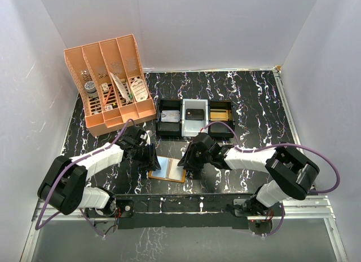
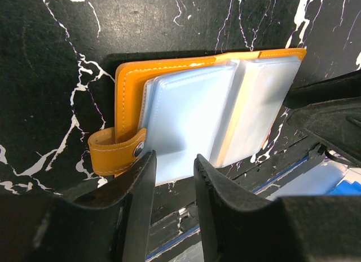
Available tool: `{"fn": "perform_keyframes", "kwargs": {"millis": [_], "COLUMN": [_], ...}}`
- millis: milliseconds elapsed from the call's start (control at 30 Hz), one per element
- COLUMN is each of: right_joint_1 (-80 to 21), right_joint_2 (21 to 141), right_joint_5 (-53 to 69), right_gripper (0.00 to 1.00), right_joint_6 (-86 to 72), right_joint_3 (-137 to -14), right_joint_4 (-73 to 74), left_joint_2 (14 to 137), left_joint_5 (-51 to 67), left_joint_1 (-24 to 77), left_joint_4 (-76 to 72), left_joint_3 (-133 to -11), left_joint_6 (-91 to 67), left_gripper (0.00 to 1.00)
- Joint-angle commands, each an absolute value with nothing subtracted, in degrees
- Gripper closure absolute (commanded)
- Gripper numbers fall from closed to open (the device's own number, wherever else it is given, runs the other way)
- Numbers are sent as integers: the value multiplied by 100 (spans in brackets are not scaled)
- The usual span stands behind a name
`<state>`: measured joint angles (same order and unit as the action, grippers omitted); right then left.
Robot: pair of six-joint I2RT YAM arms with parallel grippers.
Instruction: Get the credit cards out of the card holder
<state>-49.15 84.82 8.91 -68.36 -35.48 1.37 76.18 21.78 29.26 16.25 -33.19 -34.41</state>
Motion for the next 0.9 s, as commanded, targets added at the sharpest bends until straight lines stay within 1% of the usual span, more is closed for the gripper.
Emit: {"fn": "perform_keyframes", "kwargs": {"millis": [0,300,433,533,733,867], "right_joint_1": [-4952,-4956,-4957,-4957,-4956,-4957], "right_joint_2": [8471,8671,8737,8770,8644,8588], "right_joint_5": [954,878,973,1019,796,680], "right_gripper": [66,69,70,72,78,78], "right_joint_6": [-6768,-6736,-6722,-6692,-6612,-6566], "right_joint_3": [-3665,-3825,-3825,-3902,-4043,-4159], "right_joint_4": [-253,-5,-188,-218,180,467], "left_joint_2": [7614,7635,7672,7699,7695,7699], "left_joint_5": [2080,2073,2069,2074,2074,2070], "left_joint_1": [2959,2960,2958,2955,2962,2954], "left_joint_4": [1727,1745,1758,1758,1769,1773], "left_joint_3": [-3156,-3171,-3195,-3199,-3203,-3215], "left_joint_6": [-3431,-3384,-3350,-3345,-3348,-3338], "left_gripper": [67,68,69,69,70,70]}}
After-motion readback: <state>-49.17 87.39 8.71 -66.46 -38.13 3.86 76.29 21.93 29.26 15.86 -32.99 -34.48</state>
